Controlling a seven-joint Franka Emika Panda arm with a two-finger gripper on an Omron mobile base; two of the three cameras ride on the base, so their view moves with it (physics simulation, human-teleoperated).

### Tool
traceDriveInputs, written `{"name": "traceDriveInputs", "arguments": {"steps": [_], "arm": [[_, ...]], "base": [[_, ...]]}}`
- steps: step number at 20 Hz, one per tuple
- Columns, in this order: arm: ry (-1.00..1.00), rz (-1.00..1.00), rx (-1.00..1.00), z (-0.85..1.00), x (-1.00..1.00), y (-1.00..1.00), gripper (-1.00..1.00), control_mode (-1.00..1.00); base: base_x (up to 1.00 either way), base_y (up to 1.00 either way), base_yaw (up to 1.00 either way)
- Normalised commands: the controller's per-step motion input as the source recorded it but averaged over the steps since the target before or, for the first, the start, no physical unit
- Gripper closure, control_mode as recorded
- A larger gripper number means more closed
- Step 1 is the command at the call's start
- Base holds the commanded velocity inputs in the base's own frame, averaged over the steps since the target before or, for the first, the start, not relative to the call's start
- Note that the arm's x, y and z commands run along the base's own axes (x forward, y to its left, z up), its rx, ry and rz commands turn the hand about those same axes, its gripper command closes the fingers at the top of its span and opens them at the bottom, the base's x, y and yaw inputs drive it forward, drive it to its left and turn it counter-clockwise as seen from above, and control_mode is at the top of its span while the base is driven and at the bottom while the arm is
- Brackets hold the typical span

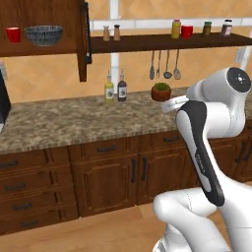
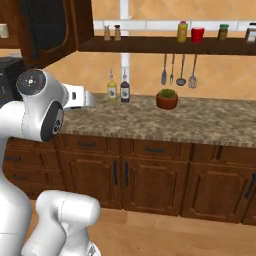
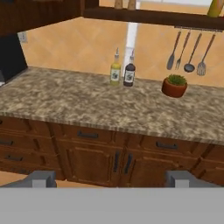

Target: Gather all objects into one cabinet and sort the glasses and bowls to opposite sides.

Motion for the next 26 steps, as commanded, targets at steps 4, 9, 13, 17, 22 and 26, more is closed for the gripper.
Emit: {"name": "traceDriveInputs", "arguments": {"steps": [4, 9, 13, 17, 22, 26], "arm": [[0.00, 0.00, 0.00, 0.00, 0.00, 0.00, -1.00, 1.00], [0.00, 0.00, 0.00, 0.00, 0.00, 0.00, -1.00, 1.00], [0.00, 0.00, 0.00, 0.00, 0.00, 0.00, -1.00, 1.00], [0.00, 0.00, 0.00, 0.00, 0.00, 0.00, -1.00, 1.00], [0.00, 0.00, 0.00, 0.00, 0.00, 0.00, -1.00, 1.00], [0.00, 0.00, 0.00, 0.00, 0.00, 0.00, -1.00, 1.00]], "base": [[0.00, -1.00, 0.00], [-0.04, -0.82, 0.00], [0.07, -0.55, -0.26], [0.42, -0.37, -0.38], [0.81, 0.05, -0.27], [0.98, 0.14, -0.11]]}}
